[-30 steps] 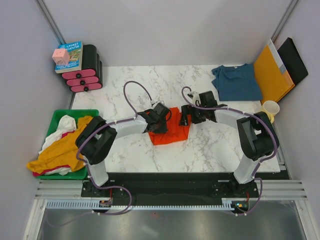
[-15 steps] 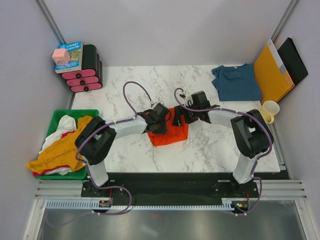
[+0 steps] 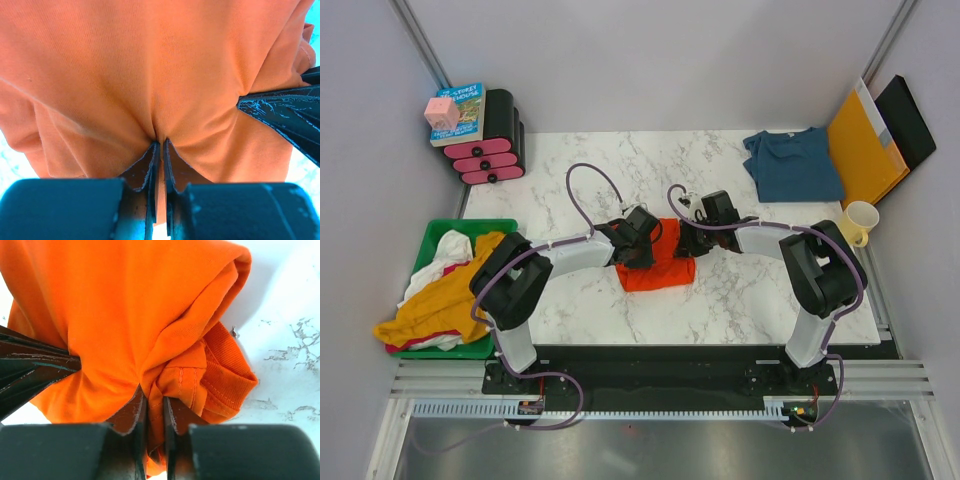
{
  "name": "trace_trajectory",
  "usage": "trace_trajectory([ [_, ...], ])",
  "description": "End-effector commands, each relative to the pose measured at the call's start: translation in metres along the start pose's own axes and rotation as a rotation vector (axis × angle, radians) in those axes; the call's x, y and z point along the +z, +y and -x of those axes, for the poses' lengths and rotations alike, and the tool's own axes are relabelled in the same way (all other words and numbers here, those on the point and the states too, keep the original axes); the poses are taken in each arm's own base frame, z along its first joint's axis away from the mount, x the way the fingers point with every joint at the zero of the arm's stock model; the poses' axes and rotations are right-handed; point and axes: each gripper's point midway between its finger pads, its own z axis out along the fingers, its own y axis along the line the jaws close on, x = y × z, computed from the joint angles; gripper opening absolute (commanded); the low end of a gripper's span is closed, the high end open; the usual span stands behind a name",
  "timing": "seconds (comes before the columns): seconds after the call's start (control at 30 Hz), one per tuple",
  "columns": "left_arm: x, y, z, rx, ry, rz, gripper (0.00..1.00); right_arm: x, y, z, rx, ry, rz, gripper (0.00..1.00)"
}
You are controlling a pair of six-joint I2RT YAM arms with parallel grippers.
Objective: Fold and stack the t-shirts
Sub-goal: Neatly place the folded tshirt to the corner
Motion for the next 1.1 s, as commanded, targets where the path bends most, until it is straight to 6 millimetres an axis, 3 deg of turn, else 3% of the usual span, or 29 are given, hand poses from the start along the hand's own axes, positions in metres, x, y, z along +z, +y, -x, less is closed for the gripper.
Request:
trace_trajectory([
  [0.0, 0.001, 0.014, -0.016, -0.004, 0.060, 0.061, 0.13, 0.001, -0.005, -0.060, 0.076, 0.187, -0.030, 0.12],
  [0.07, 0.000, 0.014, -0.016, -0.004, 0.059, 0.062, 0.13, 0.000, -0.005, -0.059, 0.070, 0.186, -0.031, 0.08],
  [0.1, 0.001, 0.015, -0.017, -0.003, 0.060, 0.065, 0.13, 0.000, -0.006, -0.058, 0.065, 0.184, -0.032, 0.00],
  [0.3, 0.001, 0.015, -0.016, -0.003, 0.060, 0.066, 0.13, -0.005, -0.004, -0.048, 0.025, 0.155, -0.031, 0.00],
  [0.4, -0.002, 0.014, -0.014, -0.010, 0.052, 0.064, 0.14, -0.013, 0.002, -0.028, -0.020, 0.106, -0.044, 0.00],
  [0.5, -0.010, 0.012, -0.007, -0.023, 0.020, 0.065, 0.28, -0.025, 0.002, -0.001, -0.063, 0.059, -0.084, 0.00],
  [0.57, -0.017, 0.010, -0.002, -0.028, -0.010, 0.071, 0.49, -0.034, 0.004, 0.023, -0.105, 0.014, -0.113, 0.00],
  [0.67, -0.032, 0.009, 0.011, -0.031, -0.064, 0.080, 0.63, -0.046, 0.004, 0.043, -0.146, -0.025, -0.147, 0.00],
  [0.9, -0.072, 0.000, 0.028, -0.056, -0.139, 0.026, 0.67, -0.070, 0.001, 0.072, -0.190, -0.068, -0.231, 0.00],
  [1.07, -0.096, 0.001, 0.027, -0.085, -0.172, -0.016, 0.67, -0.089, -0.012, 0.110, -0.213, -0.131, -0.305, 0.00],
])
